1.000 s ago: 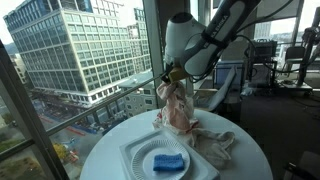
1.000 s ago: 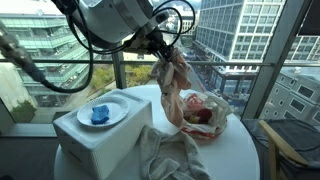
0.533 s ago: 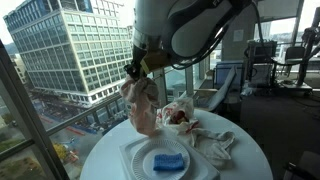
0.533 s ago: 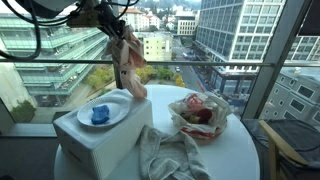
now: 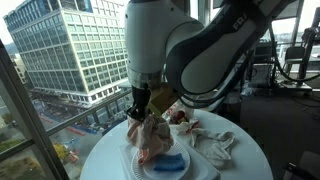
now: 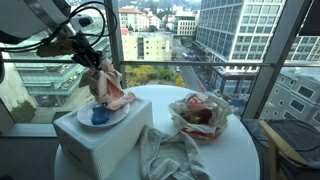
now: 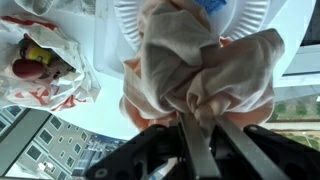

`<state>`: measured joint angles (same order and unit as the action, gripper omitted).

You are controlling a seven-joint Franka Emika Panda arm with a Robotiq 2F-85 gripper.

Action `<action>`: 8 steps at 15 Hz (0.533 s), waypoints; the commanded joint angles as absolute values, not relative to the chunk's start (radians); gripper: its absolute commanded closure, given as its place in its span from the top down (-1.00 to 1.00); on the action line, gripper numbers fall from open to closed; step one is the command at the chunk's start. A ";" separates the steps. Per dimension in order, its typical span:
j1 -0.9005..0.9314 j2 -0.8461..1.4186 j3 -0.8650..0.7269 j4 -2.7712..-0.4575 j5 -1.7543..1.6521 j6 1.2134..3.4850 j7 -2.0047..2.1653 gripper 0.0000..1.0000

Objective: Place the clothes on the box

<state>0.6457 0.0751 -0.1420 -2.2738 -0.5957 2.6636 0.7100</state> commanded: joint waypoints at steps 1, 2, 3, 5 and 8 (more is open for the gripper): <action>0.486 0.085 -0.020 -2.270 -0.618 2.685 0.684 -0.21; 0.449 0.086 0.002 -2.264 -0.617 2.686 0.685 -0.14; 0.412 0.080 0.010 -2.258 -0.643 2.691 0.704 0.03; 0.346 0.072 0.010 -2.250 -0.665 2.694 0.723 0.31; 0.336 0.065 -0.080 -2.260 -0.660 2.699 0.745 0.80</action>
<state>0.3696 0.0850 -0.0424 -2.2513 -0.6419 2.6796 0.7075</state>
